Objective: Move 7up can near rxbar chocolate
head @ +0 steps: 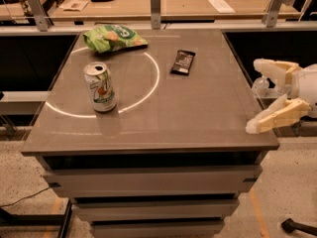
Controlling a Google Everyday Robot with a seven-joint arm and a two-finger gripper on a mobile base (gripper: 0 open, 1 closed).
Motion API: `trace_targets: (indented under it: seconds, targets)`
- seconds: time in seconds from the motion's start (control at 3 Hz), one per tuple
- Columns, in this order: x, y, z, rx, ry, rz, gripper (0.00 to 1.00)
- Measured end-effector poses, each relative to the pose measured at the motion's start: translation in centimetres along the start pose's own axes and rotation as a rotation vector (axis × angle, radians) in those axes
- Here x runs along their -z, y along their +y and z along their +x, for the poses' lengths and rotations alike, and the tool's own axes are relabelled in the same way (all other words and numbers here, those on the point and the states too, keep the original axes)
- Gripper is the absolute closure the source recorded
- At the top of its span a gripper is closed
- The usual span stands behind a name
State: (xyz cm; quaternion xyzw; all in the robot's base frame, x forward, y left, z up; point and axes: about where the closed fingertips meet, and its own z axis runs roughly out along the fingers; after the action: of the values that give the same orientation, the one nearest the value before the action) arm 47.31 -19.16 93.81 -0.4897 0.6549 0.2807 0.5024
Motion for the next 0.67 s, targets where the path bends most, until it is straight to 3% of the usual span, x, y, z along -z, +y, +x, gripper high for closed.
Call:
trace_targets:
  seconds: [0.33, 0.67]
  targets:
    - [-1.05, -0.35, -1.91, -0.029, -0.183, -0.041, 0.0]
    - [-1.05, -0.35, -1.91, -0.029, -0.182, -0.041, 0.0]
